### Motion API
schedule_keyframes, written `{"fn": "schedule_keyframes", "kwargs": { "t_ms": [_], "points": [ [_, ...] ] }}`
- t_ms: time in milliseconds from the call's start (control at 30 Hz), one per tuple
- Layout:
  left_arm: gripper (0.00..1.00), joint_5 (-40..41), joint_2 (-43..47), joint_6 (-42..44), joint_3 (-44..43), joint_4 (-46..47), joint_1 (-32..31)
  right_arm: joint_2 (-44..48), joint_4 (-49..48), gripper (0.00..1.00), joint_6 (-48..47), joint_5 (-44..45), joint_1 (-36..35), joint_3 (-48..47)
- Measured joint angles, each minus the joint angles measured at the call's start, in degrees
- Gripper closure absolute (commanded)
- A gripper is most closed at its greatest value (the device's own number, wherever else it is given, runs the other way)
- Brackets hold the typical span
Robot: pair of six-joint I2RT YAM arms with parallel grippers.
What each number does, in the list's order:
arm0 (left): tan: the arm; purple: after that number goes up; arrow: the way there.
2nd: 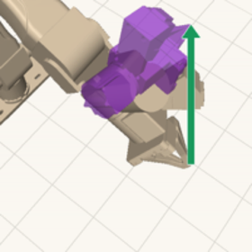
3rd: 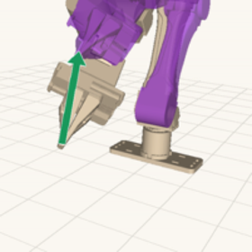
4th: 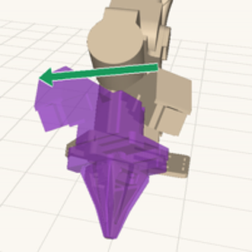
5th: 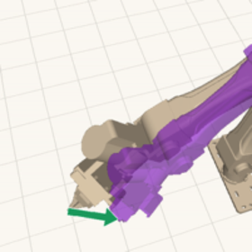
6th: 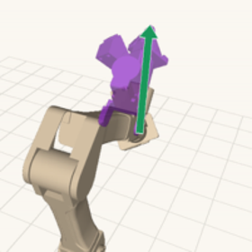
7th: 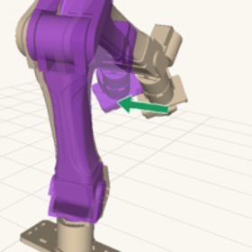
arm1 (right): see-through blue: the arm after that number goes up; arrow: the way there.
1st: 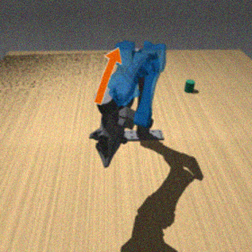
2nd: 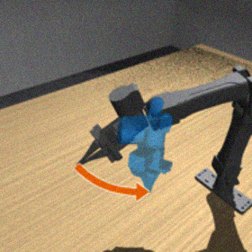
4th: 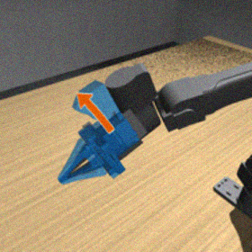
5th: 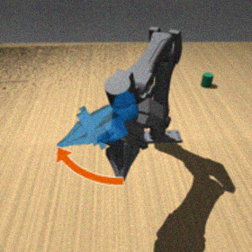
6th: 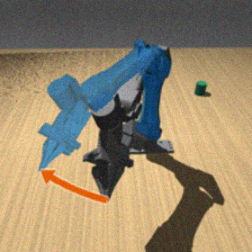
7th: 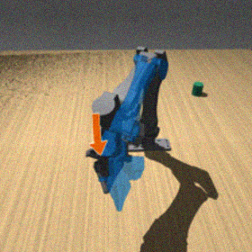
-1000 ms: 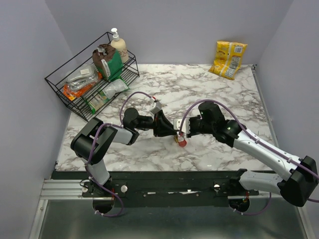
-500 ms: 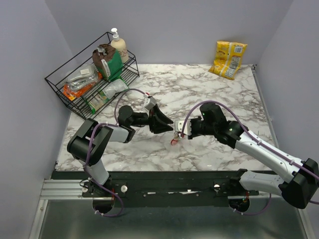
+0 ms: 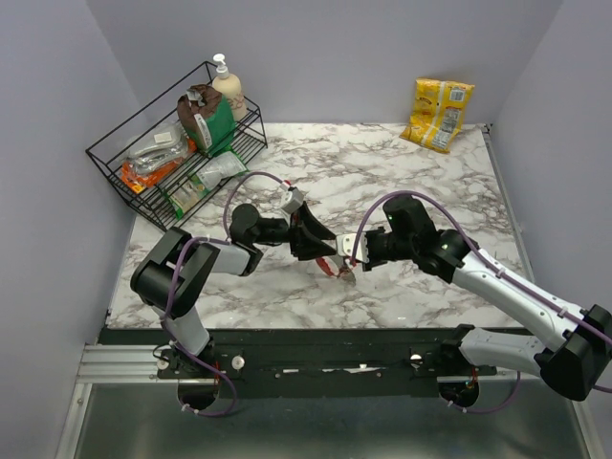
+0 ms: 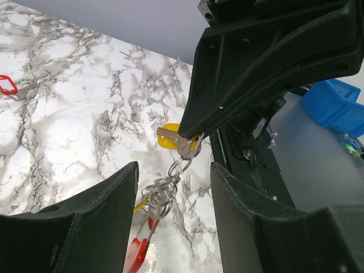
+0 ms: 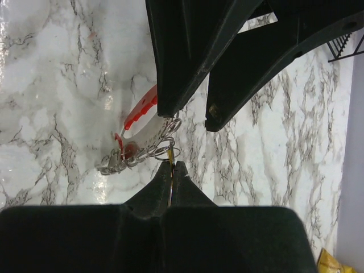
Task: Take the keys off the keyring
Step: Remove the key from the keyring.
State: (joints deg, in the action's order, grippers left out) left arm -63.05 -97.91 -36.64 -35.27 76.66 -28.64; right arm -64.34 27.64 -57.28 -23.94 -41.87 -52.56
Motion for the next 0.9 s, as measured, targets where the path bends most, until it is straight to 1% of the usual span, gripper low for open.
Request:
{"fn": "schedule_keyframes", "kwargs": {
  "t_ms": [300,467,500,567,600,667,833,900],
  "points": [
    [0.38,0.0,-0.1,-0.1,-0.9,0.0,-2.7,-0.1,2.6,0.99,-0.1,-1.6,0.0,-1.3],
    [0.41,-0.7,-0.6,-0.2,-1.0,0.0,-3.9,-0.1,3.3,0.99,-0.1,-2.5,0.0,-2.2],
    [0.43,-0.7,-0.7,-0.2,-1.0,0.0,-4.0,-0.1,3.5,0.99,-0.1,-2.6,0.0,-2.3],
    [0.45,-1.2,-0.7,-0.4,-1.0,0.0,-4.1,-0.1,3.5,0.99,-0.1,-2.5,0.0,-2.4],
    [0.48,-1.5,-0.8,-0.5,-1.0,0.0,-4.1,-0.1,3.5,0.99,0.0,-2.5,0.0,-2.4],
    [0.52,-2.1,-0.9,-0.6,-1.0,0.0,-4.1,-0.1,3.4,0.99,0.0,-2.4,0.0,-2.4],
    [0.56,-2.7,-1.4,-0.9,-1.1,0.0,-4.4,0.0,3.3,0.99,0.0,-2.2,0.0,-2.4],
    [0.61,-3.1,-1.5,-0.9,-1.2,0.0,-4.6,0.0,3.3,0.99,0.0,-2.2,0.0,-2.4]
  ]
}}
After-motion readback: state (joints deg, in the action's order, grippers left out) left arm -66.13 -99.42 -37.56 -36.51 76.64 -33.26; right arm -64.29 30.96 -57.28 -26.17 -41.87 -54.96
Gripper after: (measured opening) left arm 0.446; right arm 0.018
